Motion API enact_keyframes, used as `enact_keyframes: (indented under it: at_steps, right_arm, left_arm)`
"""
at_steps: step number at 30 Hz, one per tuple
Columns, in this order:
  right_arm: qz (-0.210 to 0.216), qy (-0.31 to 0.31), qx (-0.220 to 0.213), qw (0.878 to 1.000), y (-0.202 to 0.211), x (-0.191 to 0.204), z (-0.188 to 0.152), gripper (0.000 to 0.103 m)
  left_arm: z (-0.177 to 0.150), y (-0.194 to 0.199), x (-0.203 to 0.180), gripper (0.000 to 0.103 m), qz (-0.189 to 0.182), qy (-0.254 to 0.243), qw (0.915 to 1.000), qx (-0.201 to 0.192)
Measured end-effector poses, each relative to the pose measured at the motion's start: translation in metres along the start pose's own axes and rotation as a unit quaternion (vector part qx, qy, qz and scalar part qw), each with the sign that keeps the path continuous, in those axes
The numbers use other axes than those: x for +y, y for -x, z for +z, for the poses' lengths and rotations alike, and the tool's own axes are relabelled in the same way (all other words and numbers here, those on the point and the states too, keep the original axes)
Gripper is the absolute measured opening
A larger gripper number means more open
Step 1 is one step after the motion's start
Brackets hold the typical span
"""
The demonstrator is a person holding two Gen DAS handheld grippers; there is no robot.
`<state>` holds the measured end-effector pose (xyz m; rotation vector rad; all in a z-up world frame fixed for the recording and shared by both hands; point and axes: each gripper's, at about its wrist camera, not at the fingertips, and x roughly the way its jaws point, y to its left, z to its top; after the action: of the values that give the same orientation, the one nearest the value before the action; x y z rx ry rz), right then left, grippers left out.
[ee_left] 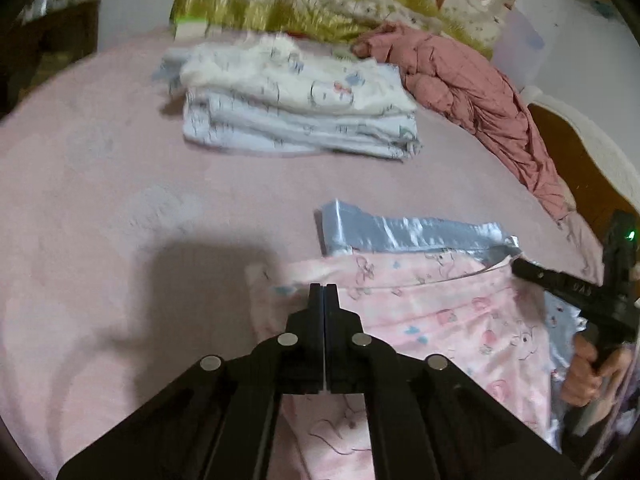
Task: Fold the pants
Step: 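Grasp the pink pants edge with the left tool while the right tool grips it too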
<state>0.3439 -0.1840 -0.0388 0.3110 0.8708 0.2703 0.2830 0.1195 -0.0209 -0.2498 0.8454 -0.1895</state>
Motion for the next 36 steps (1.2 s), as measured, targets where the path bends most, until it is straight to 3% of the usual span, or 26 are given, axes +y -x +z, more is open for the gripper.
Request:
enact_keyframes:
  at_steps: [5,9,12,14,22,25,26,28,36]
  right_arm:
    - [0.008,0.0,-0.036,0.999,0.009,-0.003,0.002,0.005]
    - [0.002,0.009,-0.038,0.999,0.008,0.0,0.003,0.005]
    - [-0.004,0.013,-0.034,0.999,0.006,0.001,0.002,0.005]
    - [-0.005,0.012,-0.032,0.999,0.004,0.001,0.001,0.005]
    - [0.002,0.014,-0.031,0.999,0.005,-0.002,0.001,0.005]
    - [-0.001,0.018,-0.03,0.999,0.004,0.0,0.0,0.005]
    - [-0.002,0.019,-0.029,0.999,0.004,0.0,0.0,0.005]
    - [-0.002,0.02,-0.027,0.999,0.003,0.001,0.0,0.005]
    - [-0.001,0.019,-0.026,0.999,0.002,0.0,0.0,0.005]
  left_arm:
    - [0.004,0.024,-0.001,0.0,0.005,-0.006,0.9986,-0.052]
    - [0.007,0.015,0.006,0.002,-0.002,0.005,0.9998,-0.017]
    - [0.004,0.004,0.008,0.014,-0.001,0.007,0.9999,0.009]
    - [0.002,0.0,0.009,0.029,-0.004,0.009,0.9998,0.019]
    - [0.0,-0.003,0.015,0.043,0.019,0.013,0.9995,0.023]
    - [0.001,0.0,0.018,0.039,-0.002,0.016,0.9997,0.019]
    - [0.001,0.0,0.019,0.022,-0.018,0.018,0.9994,0.021]
    - [0.002,-0.003,0.022,0.006,-0.042,0.024,0.9983,0.031]
    - [0.002,-0.011,0.035,0.007,-0.082,0.062,0.9938,0.043]
